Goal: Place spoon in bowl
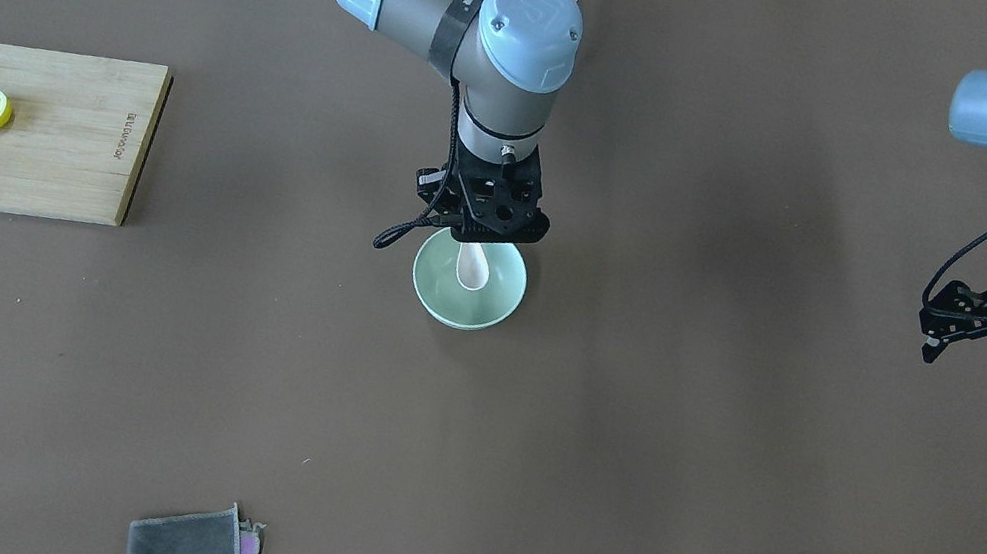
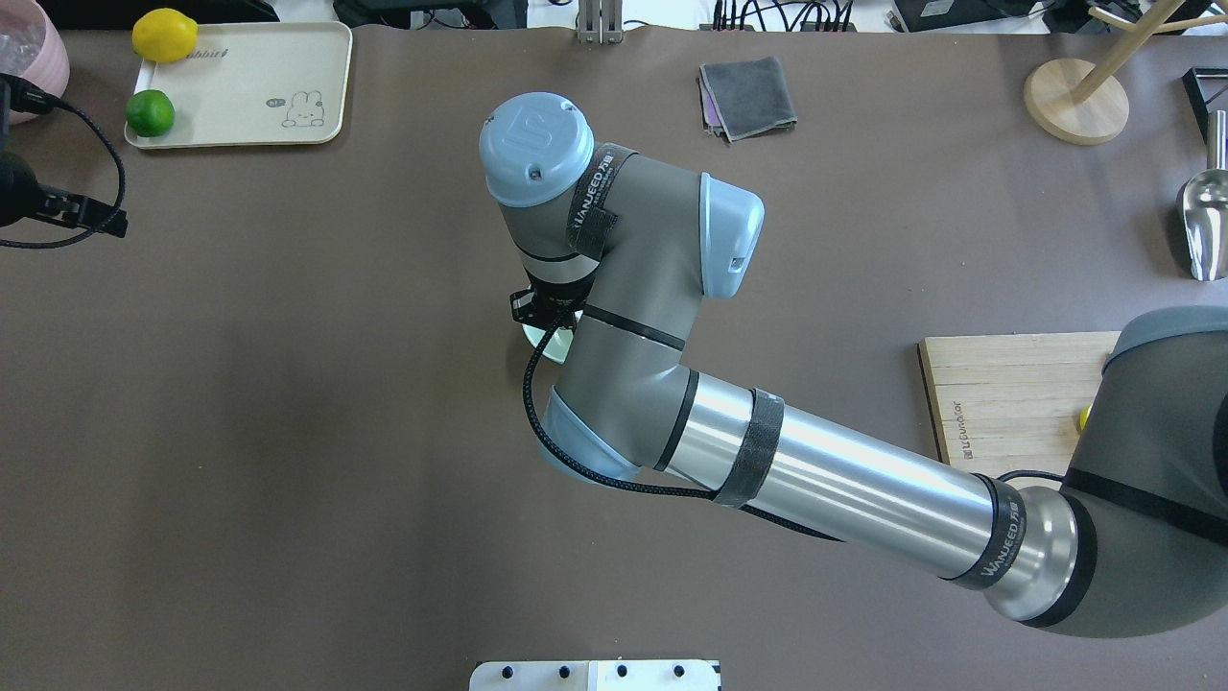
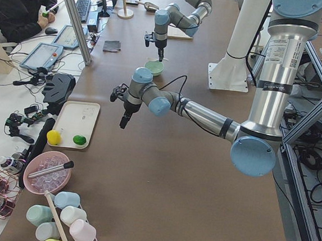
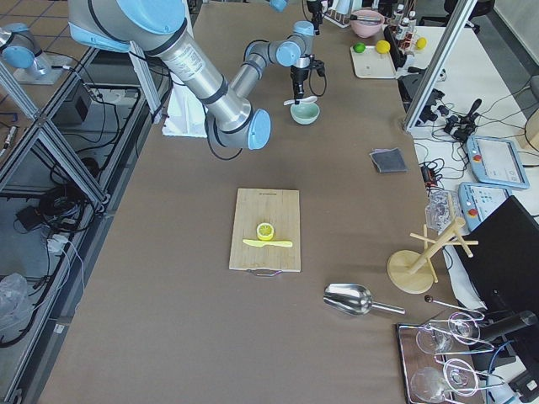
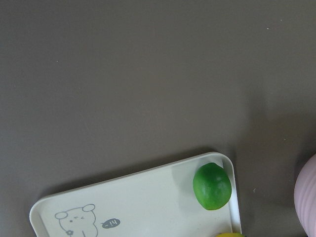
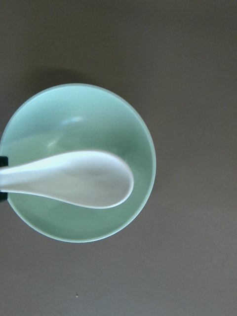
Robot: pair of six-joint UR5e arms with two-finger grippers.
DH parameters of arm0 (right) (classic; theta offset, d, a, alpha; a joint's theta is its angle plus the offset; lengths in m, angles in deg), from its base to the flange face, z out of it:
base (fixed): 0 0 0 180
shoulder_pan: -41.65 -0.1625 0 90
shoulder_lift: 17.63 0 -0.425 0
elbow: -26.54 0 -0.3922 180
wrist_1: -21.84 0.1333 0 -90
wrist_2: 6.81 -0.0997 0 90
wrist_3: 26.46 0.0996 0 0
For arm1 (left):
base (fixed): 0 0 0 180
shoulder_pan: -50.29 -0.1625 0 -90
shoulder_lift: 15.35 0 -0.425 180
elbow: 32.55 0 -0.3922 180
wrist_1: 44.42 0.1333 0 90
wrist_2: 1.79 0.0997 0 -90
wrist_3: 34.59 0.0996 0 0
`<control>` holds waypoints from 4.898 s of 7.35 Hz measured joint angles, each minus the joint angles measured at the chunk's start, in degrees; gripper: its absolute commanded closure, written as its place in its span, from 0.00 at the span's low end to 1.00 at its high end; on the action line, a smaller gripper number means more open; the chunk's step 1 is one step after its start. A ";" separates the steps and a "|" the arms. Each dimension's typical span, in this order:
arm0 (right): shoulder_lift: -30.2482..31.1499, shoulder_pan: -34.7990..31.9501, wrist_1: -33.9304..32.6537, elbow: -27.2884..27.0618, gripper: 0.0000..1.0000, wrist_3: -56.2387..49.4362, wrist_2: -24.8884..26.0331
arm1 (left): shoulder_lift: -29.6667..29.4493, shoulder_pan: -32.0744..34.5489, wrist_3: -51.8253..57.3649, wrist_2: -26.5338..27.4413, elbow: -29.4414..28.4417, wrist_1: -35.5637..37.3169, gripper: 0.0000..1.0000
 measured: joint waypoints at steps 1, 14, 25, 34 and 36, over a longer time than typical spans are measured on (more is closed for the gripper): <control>0.07 0.11 -1.06 0.34 1.00 -0.92 -0.01 | 0.16 0.01 0.00 -0.04 0.02 -0.06 0.02; 11.59 -5.75 -7.81 -22.93 0.00 -5.49 -3.65 | 0.38 0.02 0.15 -0.06 -1.26 -0.08 0.02; 53.50 -53.62 -6.05 -27.75 0.00 -61.31 -20.63 | 6.29 29.88 26.88 -17.54 -2.13 15.39 0.02; 58.15 -63.28 2.52 -10.81 0.00 -64.85 -23.80 | 6.53 30.30 27.07 -17.65 -3.50 15.72 0.02; 58.25 -63.32 4.47 -9.88 0.00 -64.88 -23.58 | 6.41 30.25 27.07 -17.65 -3.67 15.73 0.02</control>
